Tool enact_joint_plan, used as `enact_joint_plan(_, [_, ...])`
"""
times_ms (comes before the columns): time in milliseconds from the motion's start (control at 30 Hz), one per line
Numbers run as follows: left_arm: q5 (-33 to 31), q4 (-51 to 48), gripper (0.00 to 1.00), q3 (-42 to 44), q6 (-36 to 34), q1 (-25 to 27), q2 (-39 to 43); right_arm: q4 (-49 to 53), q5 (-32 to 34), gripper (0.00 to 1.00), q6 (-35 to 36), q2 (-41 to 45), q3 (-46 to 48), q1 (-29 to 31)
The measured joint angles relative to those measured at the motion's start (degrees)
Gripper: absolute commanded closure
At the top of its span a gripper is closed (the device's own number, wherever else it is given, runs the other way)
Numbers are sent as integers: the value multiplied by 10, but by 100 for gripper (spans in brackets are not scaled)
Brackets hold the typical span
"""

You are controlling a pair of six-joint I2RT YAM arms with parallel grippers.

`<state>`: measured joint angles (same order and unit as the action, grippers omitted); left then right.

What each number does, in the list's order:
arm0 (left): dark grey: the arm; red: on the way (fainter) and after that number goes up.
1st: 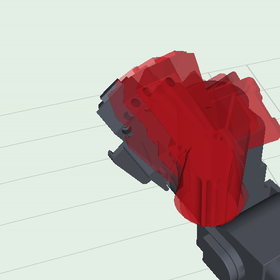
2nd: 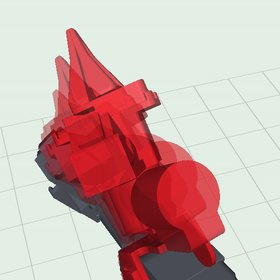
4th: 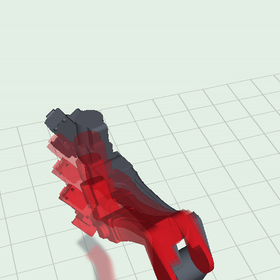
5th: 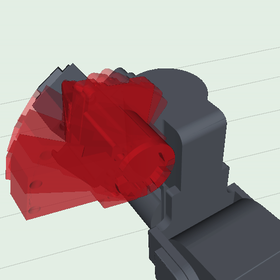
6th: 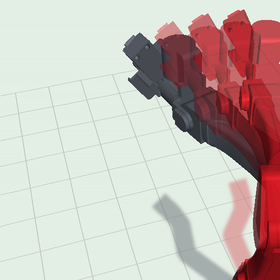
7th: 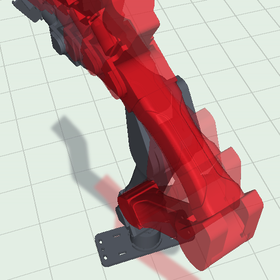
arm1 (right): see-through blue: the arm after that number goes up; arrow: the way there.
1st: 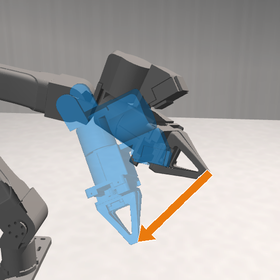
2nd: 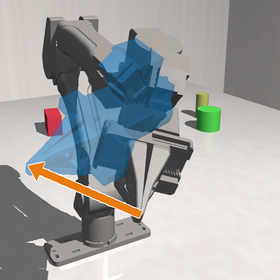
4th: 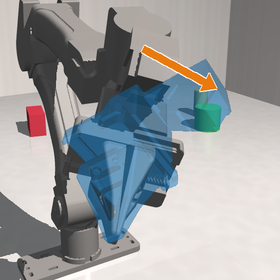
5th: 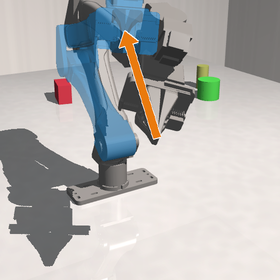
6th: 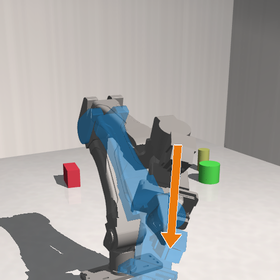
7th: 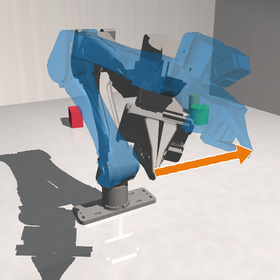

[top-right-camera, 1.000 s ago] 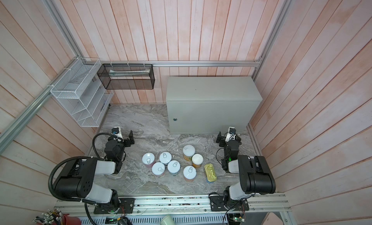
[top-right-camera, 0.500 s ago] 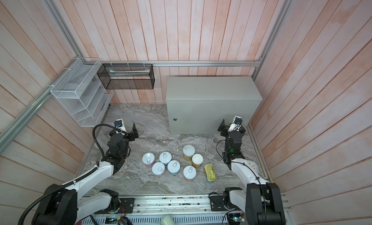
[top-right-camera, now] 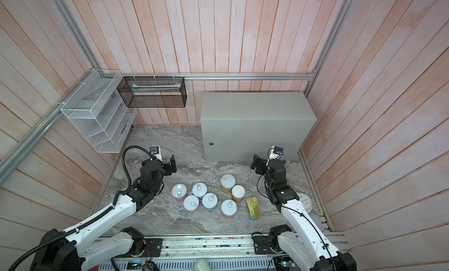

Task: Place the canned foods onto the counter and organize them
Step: 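Move right gripper over the white-lidded yellow-label canister while left arm advances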

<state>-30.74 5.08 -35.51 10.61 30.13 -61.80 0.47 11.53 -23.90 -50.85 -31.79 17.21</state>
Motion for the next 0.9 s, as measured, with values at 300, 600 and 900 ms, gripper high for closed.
enact_joint_plan(300, [4, -16, 0, 1, 10, 29, 5, 125, 2, 2, -39, 16, -5, 130])
enact_joint_plan(600, [21, -9, 0, 29, 17, 31, 21, 207, 3, 11, -129, -25, -9, 261])
enact_joint_plan(900, [55, 3, 0, 31, 30, 31, 2, 254, 26, 16, -195, -49, -9, 319])
